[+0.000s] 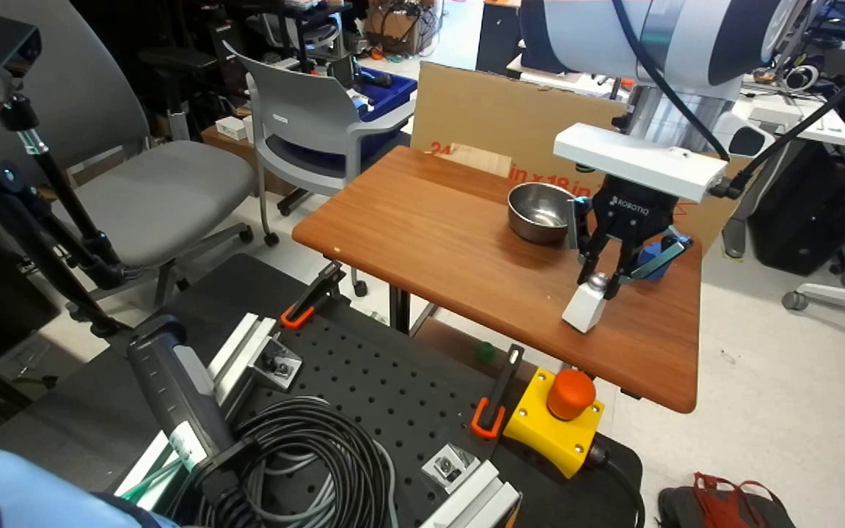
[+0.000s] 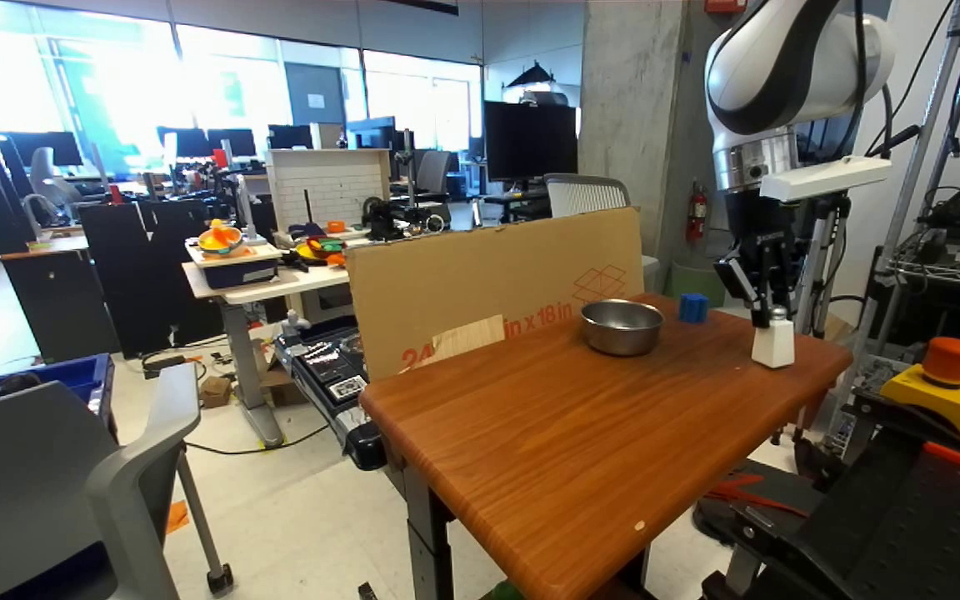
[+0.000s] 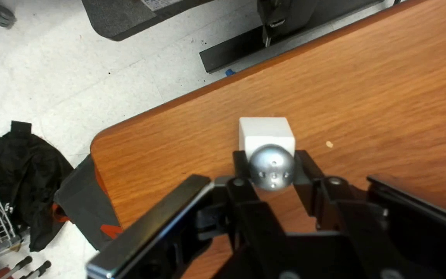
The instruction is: Remove the salt cellar from the silver bowl.
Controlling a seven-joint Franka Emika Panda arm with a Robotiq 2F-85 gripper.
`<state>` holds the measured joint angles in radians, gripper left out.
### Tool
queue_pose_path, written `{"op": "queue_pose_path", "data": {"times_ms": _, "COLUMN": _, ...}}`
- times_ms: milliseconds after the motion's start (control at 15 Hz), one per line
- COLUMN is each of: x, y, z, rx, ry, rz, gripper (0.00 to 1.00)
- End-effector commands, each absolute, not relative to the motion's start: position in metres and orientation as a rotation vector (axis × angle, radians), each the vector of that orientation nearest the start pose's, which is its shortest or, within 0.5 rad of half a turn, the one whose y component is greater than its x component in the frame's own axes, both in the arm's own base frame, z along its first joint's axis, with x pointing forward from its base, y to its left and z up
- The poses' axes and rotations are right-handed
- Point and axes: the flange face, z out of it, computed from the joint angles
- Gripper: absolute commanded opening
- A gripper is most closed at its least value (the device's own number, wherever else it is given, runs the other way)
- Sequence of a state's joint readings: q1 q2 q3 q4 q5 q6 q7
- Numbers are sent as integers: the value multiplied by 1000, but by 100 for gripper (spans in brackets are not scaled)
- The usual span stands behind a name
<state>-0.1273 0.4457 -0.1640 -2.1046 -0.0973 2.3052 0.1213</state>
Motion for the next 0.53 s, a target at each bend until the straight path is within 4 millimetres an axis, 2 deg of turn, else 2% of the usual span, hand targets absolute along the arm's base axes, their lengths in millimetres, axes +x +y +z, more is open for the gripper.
{"op": "queue_pose_path", "data": {"times_ms": 0, "x": 532, "y": -163, "z": 179, "rx": -3217, "ry": 529, "rz": 414, "gripper": 8}}
{"op": "queue_pose_path", "data": {"times_ms": 67, "x": 529, "y": -162, "z": 179, "rx": -3225, "ry": 506, "rz": 429, "gripper": 58}}
{"op": "queue_pose_path", "data": {"times_ms": 133, "x": 527, "y": -161, "z": 180, "rx": -3233, "ry": 480, "rz": 444, "gripper": 60}}
{"op": "queue_pose_path", "data": {"times_ms": 267, "x": 518, "y": -158, "z": 189, "rx": -3232, "ry": 404, "rz": 487, "gripper": 72}}
{"op": "queue_pose_path", "data": {"times_ms": 467, "x": 506, "y": -151, "z": 220, "rx": -3223, "ry": 305, "rz": 489, "gripper": 95}}
